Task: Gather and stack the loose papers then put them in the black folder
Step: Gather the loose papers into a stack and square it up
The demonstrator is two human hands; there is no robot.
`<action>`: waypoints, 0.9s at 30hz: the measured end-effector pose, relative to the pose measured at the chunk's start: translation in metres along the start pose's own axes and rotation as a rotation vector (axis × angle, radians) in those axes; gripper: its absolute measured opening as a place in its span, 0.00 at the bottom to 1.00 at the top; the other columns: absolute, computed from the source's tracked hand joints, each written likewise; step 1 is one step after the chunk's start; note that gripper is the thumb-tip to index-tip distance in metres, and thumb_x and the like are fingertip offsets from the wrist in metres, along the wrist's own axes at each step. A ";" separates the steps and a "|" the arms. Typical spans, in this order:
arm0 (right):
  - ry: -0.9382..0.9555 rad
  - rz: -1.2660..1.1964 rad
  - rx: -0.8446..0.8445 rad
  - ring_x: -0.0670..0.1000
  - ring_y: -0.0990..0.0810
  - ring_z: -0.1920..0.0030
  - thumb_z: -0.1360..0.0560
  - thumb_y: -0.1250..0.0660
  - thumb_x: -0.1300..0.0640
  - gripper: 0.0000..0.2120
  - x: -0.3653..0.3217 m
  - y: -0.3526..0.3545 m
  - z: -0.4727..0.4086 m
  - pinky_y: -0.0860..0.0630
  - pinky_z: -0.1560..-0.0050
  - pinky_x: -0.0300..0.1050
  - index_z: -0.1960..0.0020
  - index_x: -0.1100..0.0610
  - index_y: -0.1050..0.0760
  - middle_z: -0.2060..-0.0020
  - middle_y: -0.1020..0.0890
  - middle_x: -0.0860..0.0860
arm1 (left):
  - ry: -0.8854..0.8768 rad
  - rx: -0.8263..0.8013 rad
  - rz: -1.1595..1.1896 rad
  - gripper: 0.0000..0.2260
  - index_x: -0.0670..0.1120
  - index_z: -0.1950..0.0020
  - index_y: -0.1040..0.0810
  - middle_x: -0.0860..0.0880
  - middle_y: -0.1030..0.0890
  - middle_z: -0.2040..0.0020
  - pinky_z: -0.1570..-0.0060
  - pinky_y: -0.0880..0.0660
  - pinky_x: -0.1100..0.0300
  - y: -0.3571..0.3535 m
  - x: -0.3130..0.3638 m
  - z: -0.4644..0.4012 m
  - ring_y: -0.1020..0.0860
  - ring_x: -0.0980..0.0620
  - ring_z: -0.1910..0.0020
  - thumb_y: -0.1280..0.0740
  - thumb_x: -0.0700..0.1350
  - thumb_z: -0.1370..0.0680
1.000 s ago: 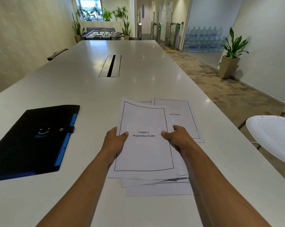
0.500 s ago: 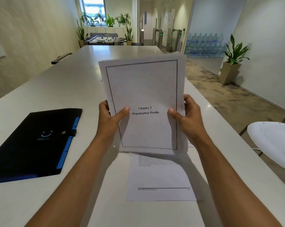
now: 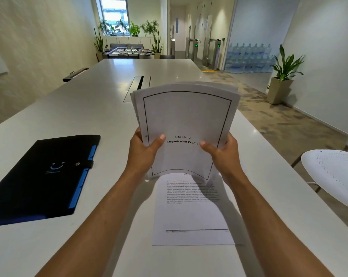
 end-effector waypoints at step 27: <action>-0.183 0.517 0.199 0.53 0.19 0.53 0.23 0.43 0.36 0.20 0.028 0.052 0.010 0.25 0.53 0.48 0.46 0.52 0.29 0.54 0.20 0.51 | 0.177 0.037 0.079 0.12 0.50 0.43 0.20 0.51 0.15 0.48 0.50 0.21 0.56 0.020 -0.059 -0.007 0.17 0.51 0.48 0.30 0.40 0.25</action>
Point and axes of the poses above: each hand's wrist, its own z-axis away from the middle knuckle, its own y-axis out of the back of the hand, x = y × z, the point moved 10 cm from there along -z, towards the middle knuckle
